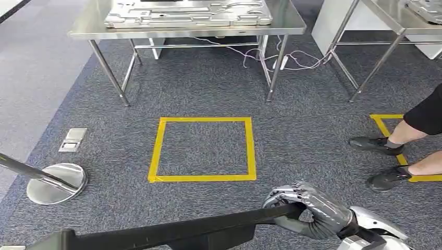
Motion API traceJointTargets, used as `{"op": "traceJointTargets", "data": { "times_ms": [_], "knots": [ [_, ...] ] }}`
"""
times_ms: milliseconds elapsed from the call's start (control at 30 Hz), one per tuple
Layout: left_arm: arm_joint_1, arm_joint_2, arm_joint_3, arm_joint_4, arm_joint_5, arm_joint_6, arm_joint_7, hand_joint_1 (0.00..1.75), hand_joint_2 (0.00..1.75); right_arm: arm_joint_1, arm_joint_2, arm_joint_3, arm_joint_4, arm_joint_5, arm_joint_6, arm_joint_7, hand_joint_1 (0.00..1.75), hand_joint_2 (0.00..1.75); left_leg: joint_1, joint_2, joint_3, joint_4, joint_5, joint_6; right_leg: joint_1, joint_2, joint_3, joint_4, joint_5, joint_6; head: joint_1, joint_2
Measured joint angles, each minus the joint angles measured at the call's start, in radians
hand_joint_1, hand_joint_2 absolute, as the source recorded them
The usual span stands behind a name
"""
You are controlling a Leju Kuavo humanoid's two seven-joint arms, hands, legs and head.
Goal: Take the parts from the cabinet and place them on the table.
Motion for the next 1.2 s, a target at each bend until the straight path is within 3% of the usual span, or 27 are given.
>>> {"op": "traceJointTargets", "data": {
  "times_ms": [267,433,567,600,633,667,733,767,800,833,900,933,967,1000,1067,1133,1167,1200],
  "knots": [
    [0.000,0.000,0.000,0.000,0.000,-0.003,0.004,0.00,1.75,-0.002,0.000,0.000,0.000,0.000,0.000,0.000,1.75,1.75,0.000,0.000,0.000,0.000,0.000,0.000,0.000,0.000,0.000,0.000,0.000,0.000,0.000,0.000],
    [-0.001,0.000,0.000,0.000,0.000,-0.003,0.010,0.00,1.75,-0.002,0.001,0.000,0.000,-0.004,0.003,0.000,1.75,1.75,-0.004,-0.001,-0.001,0.005,-0.003,0.004,-0.006,-0.001,0.001,-0.002,0.001,0.005,0.000,0.000],
    [-0.001,0.000,0.000,0.000,0.000,-0.003,0.012,0.00,1.75,-0.004,0.002,0.000,-0.001,-0.007,0.003,-0.001,1.75,1.75,-0.010,-0.001,0.000,0.001,-0.004,0.015,-0.011,-0.001,0.006,-0.010,0.002,0.020,0.000,0.000],
    [-0.001,0.000,0.000,0.000,0.000,-0.003,0.012,0.00,1.75,-0.004,0.001,-0.001,-0.003,-0.007,0.003,-0.001,1.75,1.75,0.000,0.000,0.013,-0.018,0.006,0.025,-0.009,-0.001,0.010,-0.008,-0.001,0.022,0.000,0.000],
    [-0.002,0.000,0.000,0.000,0.000,-0.003,0.012,0.00,1.75,-0.004,0.001,-0.002,-0.003,-0.008,0.003,-0.001,1.75,1.75,0.002,0.001,0.023,-0.029,0.009,0.026,-0.008,-0.001,0.008,0.009,-0.008,0.022,0.000,0.000],
    [-0.003,0.000,0.000,0.000,0.000,-0.003,0.012,0.00,1.75,-0.007,0.001,-0.002,-0.003,-0.009,0.002,-0.002,1.75,1.75,0.004,0.003,0.026,-0.030,0.009,0.030,-0.006,0.000,-0.017,0.055,-0.039,0.020,0.001,0.000],
    [-0.003,0.000,0.000,0.000,0.000,-0.003,0.013,0.00,1.75,-0.004,0.001,-0.003,-0.003,-0.008,0.003,-0.002,1.75,1.75,0.004,0.004,0.028,-0.030,0.005,0.034,-0.007,0.000,-0.098,0.206,-0.105,0.021,0.000,0.000],
    [-0.002,0.000,0.001,0.000,0.000,-0.004,0.013,0.00,1.75,-0.003,0.001,-0.003,-0.003,-0.008,0.003,-0.002,1.75,1.75,0.004,0.003,0.029,-0.030,0.003,0.033,-0.007,0.000,-0.130,0.259,-0.115,0.023,0.001,0.000],
    [-0.001,0.000,0.001,0.000,0.000,-0.004,0.013,0.00,1.75,-0.003,0.001,-0.003,-0.003,-0.008,0.003,-0.002,1.75,1.75,0.005,0.003,0.033,-0.029,-0.001,0.031,-0.008,-0.001,-0.143,0.272,-0.103,0.026,0.000,0.000],
    [0.001,0.000,0.001,0.000,0.000,-0.004,0.013,0.00,1.75,-0.003,0.001,-0.003,-0.003,-0.009,0.003,-0.002,1.75,1.75,0.008,0.002,0.039,-0.029,-0.006,0.027,-0.008,-0.001,-0.131,0.236,-0.066,0.030,0.000,0.000],
    [0.001,0.000,0.002,0.001,0.000,-0.004,0.013,0.00,1.75,-0.004,0.001,-0.004,-0.003,-0.010,0.003,-0.002,1.75,1.75,0.014,-0.001,0.061,-0.026,-0.024,0.012,-0.011,-0.001,-0.057,0.071,0.035,0.037,0.001,0.000],
    [0.002,0.000,0.002,0.001,0.000,-0.004,0.013,0.00,1.75,-0.004,0.001,-0.005,-0.002,-0.010,0.003,-0.002,1.75,1.75,0.014,-0.002,0.065,-0.023,-0.034,0.003,-0.012,0.001,-0.034,0.025,0.043,0.039,0.001,0.000],
    [-0.001,0.000,0.002,0.001,0.000,-0.004,0.013,0.00,1.75,-0.004,0.001,-0.005,-0.002,-0.010,0.003,-0.003,1.75,1.75,0.008,-0.003,0.063,-0.014,-0.042,-0.004,-0.007,0.002,-0.025,0.007,0.030,0.035,0.000,0.000],
    [-0.002,0.000,0.002,0.001,0.000,-0.004,0.013,0.00,1.75,-0.003,0.001,-0.006,-0.002,-0.010,0.003,-0.003,1.75,1.75,0.008,-0.003,0.062,-0.016,-0.042,-0.006,-0.007,0.002,-0.028,0.012,0.023,0.019,-0.002,0.000],
    [-0.002,0.000,0.002,0.001,0.000,-0.004,0.012,0.00,1.75,-0.003,0.001,-0.008,-0.003,-0.012,0.002,-0.004,1.75,1.75,0.010,-0.003,0.065,-0.019,-0.045,-0.010,-0.003,0.002,-0.029,0.012,0.014,0.006,-0.002,0.000],
    [-0.005,0.000,0.002,0.001,0.000,-0.003,0.012,0.00,1.75,-0.005,0.000,-0.009,-0.006,-0.013,0.003,-0.004,1.75,1.75,0.011,0.001,0.068,-0.002,-0.064,-0.021,-0.010,-0.002,-0.015,0.008,0.006,-0.006,-0.002,0.000],
    [-0.008,0.000,0.002,0.002,0.001,-0.003,0.011,0.00,1.75,-0.006,0.000,-0.009,-0.006,-0.013,0.003,-0.005,1.75,1.75,0.014,0.004,0.041,0.051,-0.084,-0.028,-0.010,-0.006,-0.008,0.008,0.000,-0.015,-0.003,0.000],
    [-0.008,0.000,0.002,0.002,0.000,-0.003,0.012,0.00,1.75,-0.007,0.001,-0.009,-0.006,-0.015,0.003,-0.006,1.75,1.75,0.019,0.005,-0.006,0.132,-0.115,-0.034,-0.010,-0.009,-0.003,0.008,-0.005,-0.017,-0.003,0.000]
  ]
}}
